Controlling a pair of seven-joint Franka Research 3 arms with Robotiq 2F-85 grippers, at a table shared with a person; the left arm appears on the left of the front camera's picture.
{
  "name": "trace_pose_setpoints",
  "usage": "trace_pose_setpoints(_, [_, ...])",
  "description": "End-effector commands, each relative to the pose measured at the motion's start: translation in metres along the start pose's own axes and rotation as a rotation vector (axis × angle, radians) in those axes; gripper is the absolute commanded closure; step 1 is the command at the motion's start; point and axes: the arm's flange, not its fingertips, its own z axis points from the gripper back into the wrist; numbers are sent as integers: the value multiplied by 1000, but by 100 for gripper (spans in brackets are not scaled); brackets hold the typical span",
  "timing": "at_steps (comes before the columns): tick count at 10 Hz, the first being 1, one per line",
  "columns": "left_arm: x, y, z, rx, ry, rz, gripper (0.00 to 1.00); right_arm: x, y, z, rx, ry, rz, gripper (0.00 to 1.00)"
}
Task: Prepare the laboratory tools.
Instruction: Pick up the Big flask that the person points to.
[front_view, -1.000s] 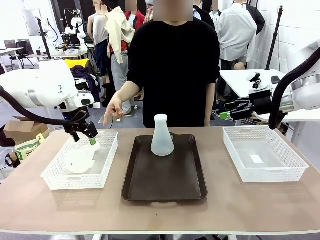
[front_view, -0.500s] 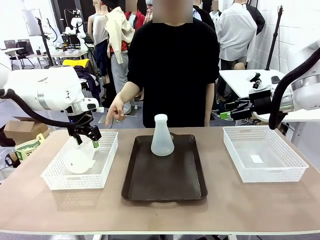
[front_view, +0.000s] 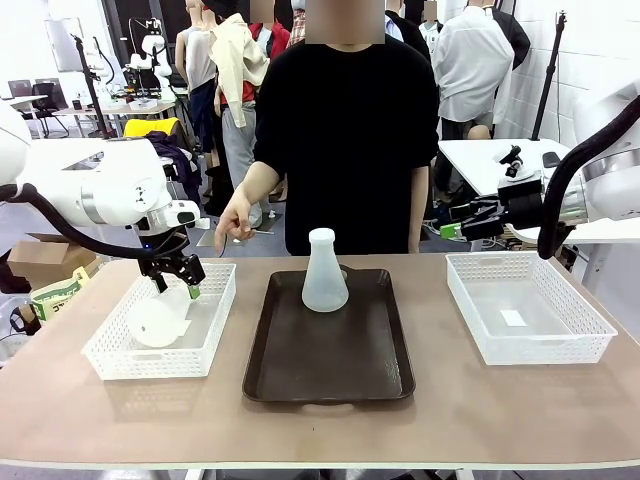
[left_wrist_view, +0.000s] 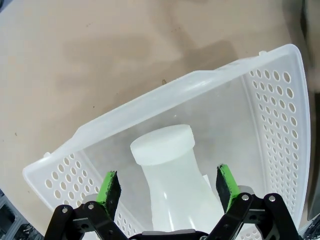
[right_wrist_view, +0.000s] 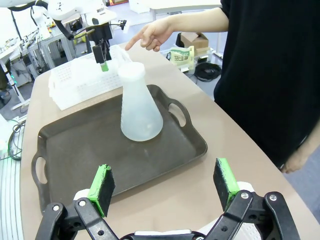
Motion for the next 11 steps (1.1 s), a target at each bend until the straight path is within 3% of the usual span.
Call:
trace_pose_setpoints(1, [10,-2,-2,5,-4,31,0,0,1,1,0,10,-2,0])
trace_pose_setpoints(4, [15,-4,-7,-16,18,68,0,0,1,1,0,10,-2,0])
trace_pose_setpoints(10, [16,-8,-8,-19,19,93,90,0,1,1,0,10,-2,0])
trace_pose_setpoints(11, [15,-9,-8,-22,20,99,100,0,1,1,0,10,-2,0])
